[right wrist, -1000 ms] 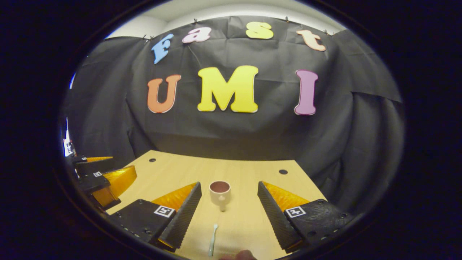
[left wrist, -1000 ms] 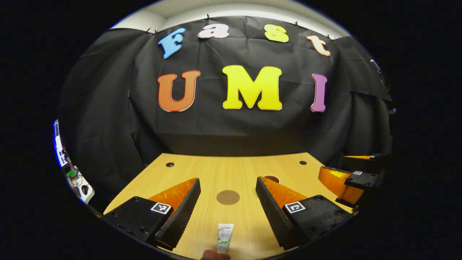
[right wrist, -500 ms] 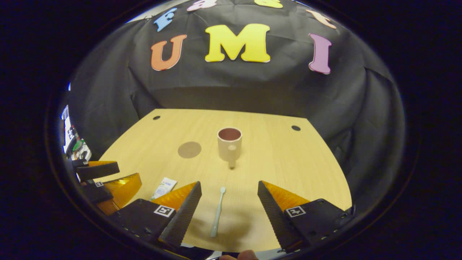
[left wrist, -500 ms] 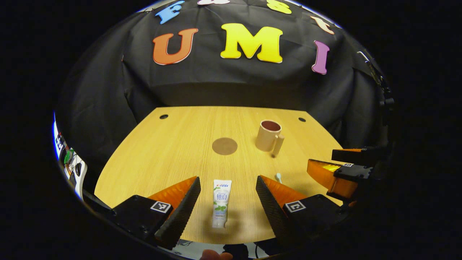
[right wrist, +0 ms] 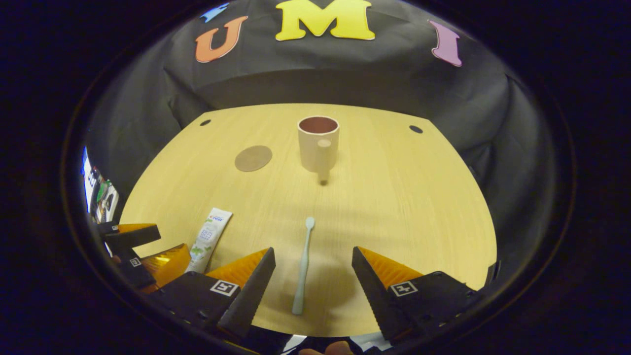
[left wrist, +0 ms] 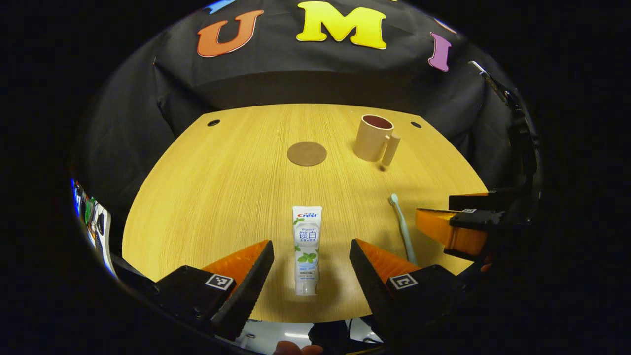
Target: Put the toothbrush and toothpaste on the desktop into the cup, then pick up the cup and place it on the coaster on the desktop.
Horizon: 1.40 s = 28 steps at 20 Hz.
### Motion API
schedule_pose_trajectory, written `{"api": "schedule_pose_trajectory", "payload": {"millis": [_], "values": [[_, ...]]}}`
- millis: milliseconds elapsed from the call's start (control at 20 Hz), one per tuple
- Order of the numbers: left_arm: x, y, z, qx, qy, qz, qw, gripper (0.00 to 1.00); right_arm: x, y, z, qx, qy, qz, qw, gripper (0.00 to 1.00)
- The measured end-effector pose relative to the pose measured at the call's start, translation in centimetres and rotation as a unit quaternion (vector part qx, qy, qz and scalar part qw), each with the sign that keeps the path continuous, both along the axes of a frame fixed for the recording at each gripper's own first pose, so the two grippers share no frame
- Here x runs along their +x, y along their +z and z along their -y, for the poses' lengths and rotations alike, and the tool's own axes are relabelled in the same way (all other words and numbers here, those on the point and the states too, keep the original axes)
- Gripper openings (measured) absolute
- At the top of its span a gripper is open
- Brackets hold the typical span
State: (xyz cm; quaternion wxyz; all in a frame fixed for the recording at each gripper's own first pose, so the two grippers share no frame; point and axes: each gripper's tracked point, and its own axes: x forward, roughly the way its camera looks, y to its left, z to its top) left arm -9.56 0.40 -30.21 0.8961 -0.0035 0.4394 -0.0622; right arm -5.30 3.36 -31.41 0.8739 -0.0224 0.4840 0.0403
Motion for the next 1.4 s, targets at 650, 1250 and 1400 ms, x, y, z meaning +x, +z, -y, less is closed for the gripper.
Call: {"api": "schedule_pose_trajectory", "payload": {"millis": [650, 1250, 1400], "values": [[-0.8, -3.2, -0.6, -0.002, -0.009, -0.048, 0.999, 0.99, 0.5, -4.4, -1.6, 0.008, -0.021, -0.072, 0.997, 0.79], [-1.6, -3.2, -1.8, -0.006, -0.008, -0.058, 0.998, 0.99, 0.2, -6.6, -1.1, 0.013, -0.045, -0.117, 0.992, 0.10], [-1.9, -3.6, -1.8, -0.008, -0.007, -0.063, 0.998, 0.99, 0.3, -6.4, -1.1, 0.018, -0.044, -0.123, 0.991, 0.08]]}}
